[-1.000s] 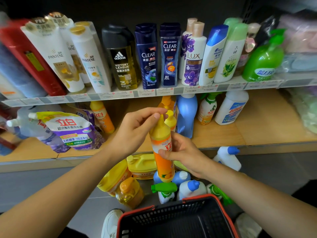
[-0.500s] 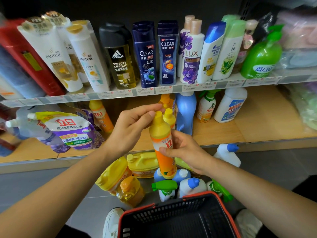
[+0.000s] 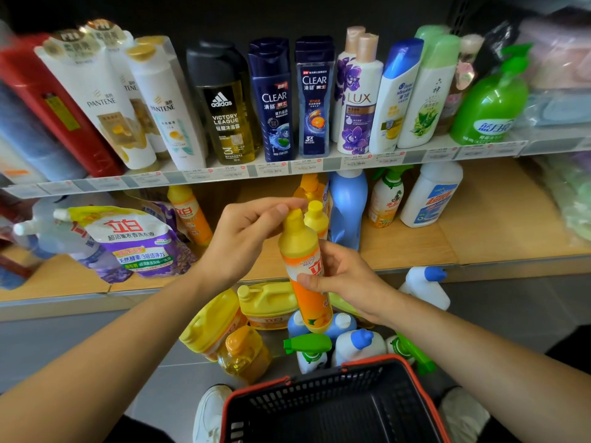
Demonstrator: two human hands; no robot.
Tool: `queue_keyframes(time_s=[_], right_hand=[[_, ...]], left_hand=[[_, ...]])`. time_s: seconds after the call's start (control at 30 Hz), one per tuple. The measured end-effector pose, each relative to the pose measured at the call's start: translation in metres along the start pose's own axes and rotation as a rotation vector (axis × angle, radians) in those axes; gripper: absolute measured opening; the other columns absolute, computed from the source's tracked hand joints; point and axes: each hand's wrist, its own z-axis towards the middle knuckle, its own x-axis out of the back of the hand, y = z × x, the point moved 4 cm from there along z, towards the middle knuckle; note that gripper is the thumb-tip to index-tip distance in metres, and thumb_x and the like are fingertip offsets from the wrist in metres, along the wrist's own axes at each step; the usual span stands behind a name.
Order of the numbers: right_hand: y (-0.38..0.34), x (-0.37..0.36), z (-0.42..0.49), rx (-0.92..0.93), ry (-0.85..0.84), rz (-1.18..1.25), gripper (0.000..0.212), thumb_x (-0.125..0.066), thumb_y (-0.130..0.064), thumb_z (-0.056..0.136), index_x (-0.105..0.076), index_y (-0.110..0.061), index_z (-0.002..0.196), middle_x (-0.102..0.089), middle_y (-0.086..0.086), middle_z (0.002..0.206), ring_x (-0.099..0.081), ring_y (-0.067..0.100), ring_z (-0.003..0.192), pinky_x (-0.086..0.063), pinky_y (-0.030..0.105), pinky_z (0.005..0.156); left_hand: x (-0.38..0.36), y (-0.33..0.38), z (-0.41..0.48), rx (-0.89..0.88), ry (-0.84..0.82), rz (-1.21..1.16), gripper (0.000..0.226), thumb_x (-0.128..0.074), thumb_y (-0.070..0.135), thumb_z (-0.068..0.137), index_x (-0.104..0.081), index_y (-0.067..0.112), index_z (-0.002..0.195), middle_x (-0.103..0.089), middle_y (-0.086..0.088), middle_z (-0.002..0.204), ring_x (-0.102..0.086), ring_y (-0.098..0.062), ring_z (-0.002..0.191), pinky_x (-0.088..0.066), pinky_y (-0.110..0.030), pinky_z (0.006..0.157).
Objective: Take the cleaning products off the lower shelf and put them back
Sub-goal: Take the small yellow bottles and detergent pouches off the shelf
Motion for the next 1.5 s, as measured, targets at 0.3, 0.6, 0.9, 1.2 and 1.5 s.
queue_keyframes(time_s=[0.3,0.6,0.9,1.2,1.5], right_hand=[[-0.012,0.014,0.001,0.019,0.102,-0.067,0.043,-0.083,-0.024,0.074,-0.068,-0.032,0.114,-0.075,-0.004,0.111,-0.07,0.012,0.103,-0.054,0.025,0.081],[-0.042,0.031,-0.001,0.083,0.264,0.15,0.049,-0.081,-0.027,0.07,-0.068,-0.017,0.116,-0.074,0.008,0.114,-0.071,0.023,0.101,-0.06,0.039,0.08],[-0.033,0.054,-0.017,-0.129,0.41,0.126,0.037,-0.065,-0.043,0.092,-0.066,-0.013,0.113,-0.074,0.015,0.105,-0.076,0.03,0.087,-0.062,0.037,0.069],[-0.025,0.041,-0.018,0.187,0.22,-0.662,0.075,-0.089,-0.031,0.07,-0.056,-0.024,0.136,-0.061,-0.009,0.125,-0.06,0.004,0.109,-0.051,0.019,0.09],[-0.011,0.03,-0.017,0.169,0.09,-0.34,0.063,-0.087,-0.009,0.073,-0.061,-0.022,0.129,-0.073,-0.003,0.115,-0.07,0.016,0.107,-0.057,0.042,0.093]], left_hand=[[0.008,-0.027,-0.003,0.098,-0.076,0.237,0.049,-0.058,0.019,0.099,-0.048,0.018,0.148,-0.061,0.001,0.138,-0.061,-0.015,0.123,-0.055,-0.04,0.097],[-0.018,-0.065,-0.028,0.397,-0.419,0.427,0.076,-0.08,0.05,0.072,-0.053,0.03,0.141,-0.055,0.01,0.142,-0.05,-0.012,0.131,-0.051,-0.044,0.104],[-0.013,-0.058,-0.025,0.242,0.004,0.152,0.06,-0.083,0.036,0.07,-0.064,0.016,0.123,-0.072,0.013,0.09,-0.067,-0.004,0.08,-0.052,-0.018,0.067],[-0.014,-0.021,-0.016,-0.034,-0.005,0.289,0.063,-0.088,0.029,0.069,-0.062,0.021,0.126,-0.069,0.012,0.11,-0.07,-0.011,0.101,-0.061,-0.03,0.082],[-0.029,0.001,-0.023,-0.246,-0.072,0.257,0.042,-0.071,0.024,0.092,-0.065,0.011,0.132,-0.063,-0.005,0.132,-0.061,-0.019,0.124,-0.059,-0.047,0.09]])
